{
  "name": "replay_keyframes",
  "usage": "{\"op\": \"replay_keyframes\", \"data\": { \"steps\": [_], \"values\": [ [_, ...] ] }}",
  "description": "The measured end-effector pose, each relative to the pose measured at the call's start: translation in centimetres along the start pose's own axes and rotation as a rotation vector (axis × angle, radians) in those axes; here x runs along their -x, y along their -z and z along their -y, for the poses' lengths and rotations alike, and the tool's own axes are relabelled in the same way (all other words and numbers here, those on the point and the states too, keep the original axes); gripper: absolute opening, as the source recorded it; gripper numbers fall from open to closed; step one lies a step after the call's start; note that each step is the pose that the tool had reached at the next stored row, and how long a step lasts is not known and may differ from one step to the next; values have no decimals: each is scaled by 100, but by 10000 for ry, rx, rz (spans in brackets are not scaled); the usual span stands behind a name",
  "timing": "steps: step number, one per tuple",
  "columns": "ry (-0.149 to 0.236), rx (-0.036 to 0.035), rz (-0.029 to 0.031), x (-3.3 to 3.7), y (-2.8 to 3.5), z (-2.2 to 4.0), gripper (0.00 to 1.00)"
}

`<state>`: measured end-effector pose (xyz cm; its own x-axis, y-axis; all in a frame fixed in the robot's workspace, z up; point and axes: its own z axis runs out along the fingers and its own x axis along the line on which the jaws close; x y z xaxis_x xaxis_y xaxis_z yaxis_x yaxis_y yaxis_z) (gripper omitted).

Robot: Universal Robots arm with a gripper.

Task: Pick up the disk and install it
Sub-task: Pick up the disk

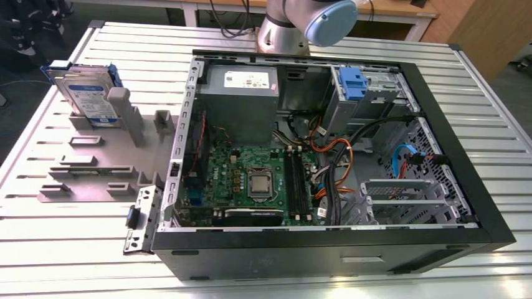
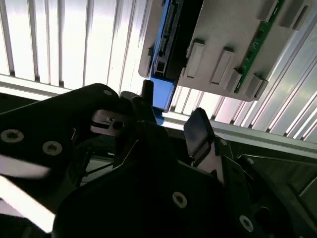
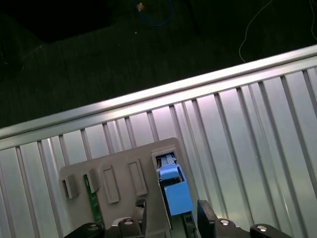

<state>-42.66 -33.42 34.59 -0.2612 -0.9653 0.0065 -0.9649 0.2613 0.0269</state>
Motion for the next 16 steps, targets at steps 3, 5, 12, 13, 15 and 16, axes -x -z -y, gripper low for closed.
{"op": "replay_keyframes", "data": {
  "steps": [3,5,12,13,15,16],
  "values": [
    [310,-7,-6,7,-46,0,64],
    [640,-8,-10,7,-75,1,64],
    [1115,2,40,-7,-192,-53,71],
    [1147,1,42,-10,-212,-64,71],
    [1315,-7,38,-8,-243,-65,71],
    [1421,-15,37,-7,-258,-65,71]
  ]
}}
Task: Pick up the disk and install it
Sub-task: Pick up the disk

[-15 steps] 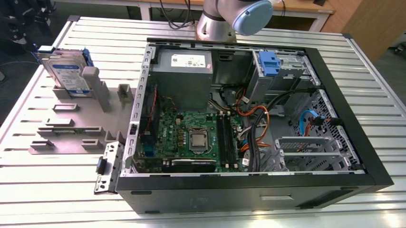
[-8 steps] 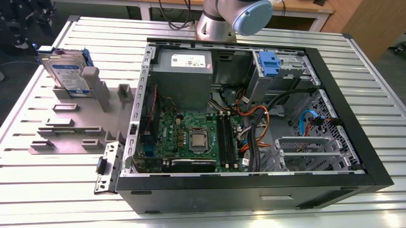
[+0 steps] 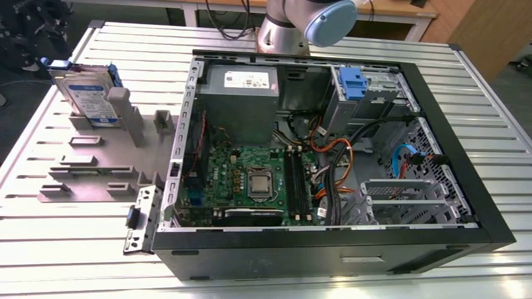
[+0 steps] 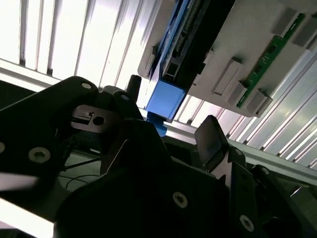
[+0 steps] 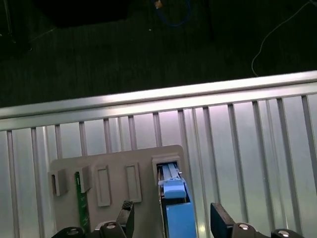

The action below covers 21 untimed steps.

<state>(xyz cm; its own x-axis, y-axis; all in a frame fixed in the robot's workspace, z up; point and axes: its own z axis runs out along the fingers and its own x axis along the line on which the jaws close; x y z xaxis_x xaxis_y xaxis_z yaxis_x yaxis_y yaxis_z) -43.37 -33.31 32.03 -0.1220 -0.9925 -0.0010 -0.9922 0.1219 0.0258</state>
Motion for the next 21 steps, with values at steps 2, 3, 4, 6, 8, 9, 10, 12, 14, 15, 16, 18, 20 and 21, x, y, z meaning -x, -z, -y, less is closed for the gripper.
{"op": "replay_keyframes", "data": {
  "steps": [2,3,4,6,8,9,10,12,14,15,16,18,20,21],
  "values": [
    [202,-8,-5,1,-30,0,71],
    [287,-12,-6,1,-46,1,71],
    [376,-14,-8,1,-63,1,69],
    [530,-19,-11,1,-97,2,62],
    [681,-23,-15,1,-131,3,62],
    [758,-26,-16,1,-148,4,62],
    [838,-29,-18,2,-164,4,61],
    [999,-35,-22,2,-189,4,55],
    [1127,-40,-24,4,-208,5,48],
    [1150,-41,-25,4,-213,5,48],
    [1151,-39,-26,4,-215,5,48],
    [1151,-38,-27,4,-217,5,48],
    [1151,-40,-26,4,-220,5,48],
    [1151,-40,-25,4,-220,5,48]
  ]
}}
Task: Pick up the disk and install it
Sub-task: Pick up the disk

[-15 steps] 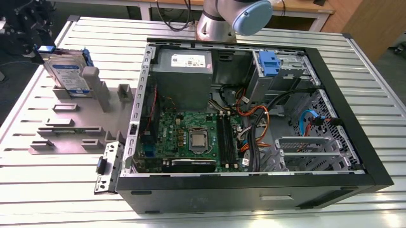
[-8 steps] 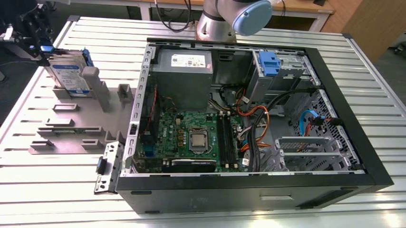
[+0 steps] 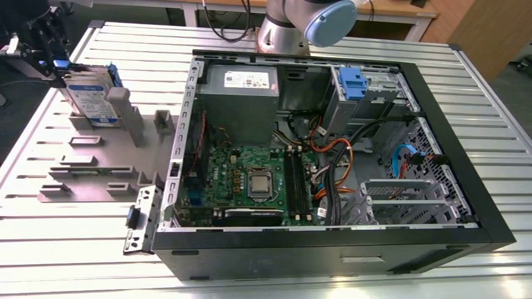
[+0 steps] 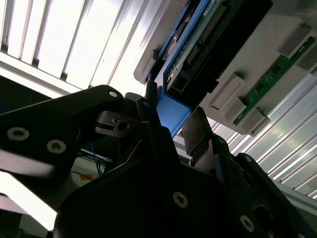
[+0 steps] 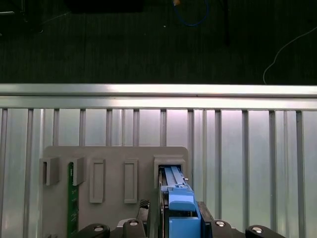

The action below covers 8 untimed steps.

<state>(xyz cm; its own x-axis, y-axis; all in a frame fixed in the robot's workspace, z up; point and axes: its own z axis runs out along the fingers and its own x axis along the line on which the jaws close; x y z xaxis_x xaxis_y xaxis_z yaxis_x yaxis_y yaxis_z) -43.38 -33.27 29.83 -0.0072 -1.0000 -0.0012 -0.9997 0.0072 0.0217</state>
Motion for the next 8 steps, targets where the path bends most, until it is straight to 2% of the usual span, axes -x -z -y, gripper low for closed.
{"op": "replay_keyframes", "data": {
  "steps": [8],
  "values": [
    [0,0,0,0,-1,0,48]
  ]
}}
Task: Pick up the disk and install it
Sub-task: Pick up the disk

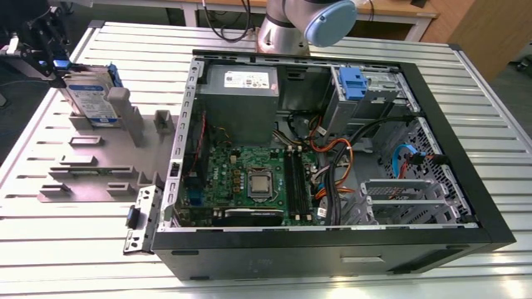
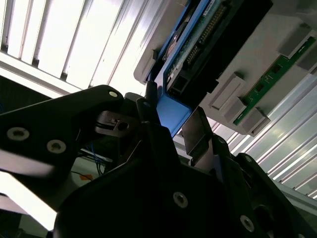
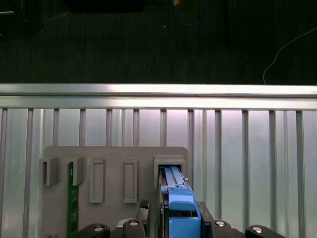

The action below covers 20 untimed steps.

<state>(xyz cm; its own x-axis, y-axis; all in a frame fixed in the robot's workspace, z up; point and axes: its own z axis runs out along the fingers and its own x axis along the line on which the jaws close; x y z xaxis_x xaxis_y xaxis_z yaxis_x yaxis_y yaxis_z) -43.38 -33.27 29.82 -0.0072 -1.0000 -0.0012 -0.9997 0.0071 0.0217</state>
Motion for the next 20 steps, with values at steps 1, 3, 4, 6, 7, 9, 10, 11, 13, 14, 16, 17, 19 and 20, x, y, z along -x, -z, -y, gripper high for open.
{"op": "replay_keyframes", "data": {
  "steps": [1,3,4,6,7,9,10,11,13,14,16,17,19,20],
  "values": [
    [0,0,0,0,0,0,48],
    [-38,-1,1,0,-1,0,48],
    [-75,-1,1,0,-2,0,48],
    [-148,0,2,0,-3,0,48],
    [-152,0,3,0,-4,0,48],
    [-160,0,3,0,-6,1,48],
    [-160,-1,3,0,-7,1,48],
    [-160,-1,3,0,-9,2,48],
    [-158,-1,3,1,-13,2,48],
    [-158,0,3,2,-14,2,48],
    [-159,-2,3,2,-22,4,48],
    [-159,0,3,3,-26,5,48],
    [-159,-1,3,2,-37,7,48],
    [-158,-2,3,2,-42,8,48]
  ]
}}
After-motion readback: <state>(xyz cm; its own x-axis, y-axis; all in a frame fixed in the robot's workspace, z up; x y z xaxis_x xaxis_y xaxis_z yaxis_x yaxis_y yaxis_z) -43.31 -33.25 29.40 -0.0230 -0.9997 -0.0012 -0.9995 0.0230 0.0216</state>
